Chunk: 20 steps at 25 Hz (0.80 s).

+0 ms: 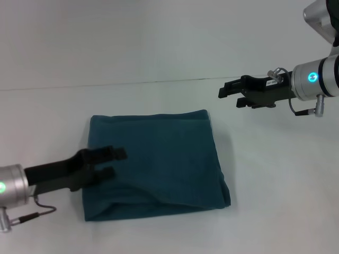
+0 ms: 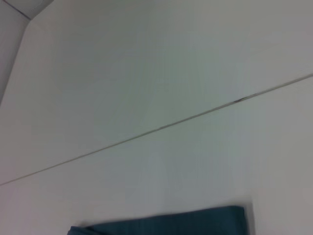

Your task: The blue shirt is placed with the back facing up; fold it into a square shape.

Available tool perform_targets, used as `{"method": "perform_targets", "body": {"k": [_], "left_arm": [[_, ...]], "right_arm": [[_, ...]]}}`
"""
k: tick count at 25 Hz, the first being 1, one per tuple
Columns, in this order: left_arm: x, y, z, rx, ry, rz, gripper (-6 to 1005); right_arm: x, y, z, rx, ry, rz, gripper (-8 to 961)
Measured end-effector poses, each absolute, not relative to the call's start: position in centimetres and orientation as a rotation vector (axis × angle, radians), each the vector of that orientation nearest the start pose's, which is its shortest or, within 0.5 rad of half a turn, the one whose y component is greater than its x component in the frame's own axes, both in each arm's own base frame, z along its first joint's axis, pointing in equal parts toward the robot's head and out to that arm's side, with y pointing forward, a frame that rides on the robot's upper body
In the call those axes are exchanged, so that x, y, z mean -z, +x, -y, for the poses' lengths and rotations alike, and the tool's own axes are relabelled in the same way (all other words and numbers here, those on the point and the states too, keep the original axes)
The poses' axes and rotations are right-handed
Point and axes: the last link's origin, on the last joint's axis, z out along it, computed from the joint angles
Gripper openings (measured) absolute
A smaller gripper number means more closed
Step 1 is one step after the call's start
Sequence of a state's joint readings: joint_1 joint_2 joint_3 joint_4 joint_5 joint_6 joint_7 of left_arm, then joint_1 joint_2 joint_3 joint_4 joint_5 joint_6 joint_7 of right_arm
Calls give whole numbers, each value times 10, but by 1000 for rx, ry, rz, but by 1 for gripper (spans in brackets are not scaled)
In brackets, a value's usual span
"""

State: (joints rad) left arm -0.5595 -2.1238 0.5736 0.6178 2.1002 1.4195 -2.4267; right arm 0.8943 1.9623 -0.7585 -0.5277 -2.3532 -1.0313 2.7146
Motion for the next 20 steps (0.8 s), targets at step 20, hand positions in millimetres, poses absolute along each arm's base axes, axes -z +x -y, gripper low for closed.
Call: {"method": "perform_targets", "body": {"k": [20], "left_arm": [[-5, -263, -327, -879, 2383, -1881, 754]], "right_arm": [[-27, 214, -449, -395, -2178, -1652, 651]]}}
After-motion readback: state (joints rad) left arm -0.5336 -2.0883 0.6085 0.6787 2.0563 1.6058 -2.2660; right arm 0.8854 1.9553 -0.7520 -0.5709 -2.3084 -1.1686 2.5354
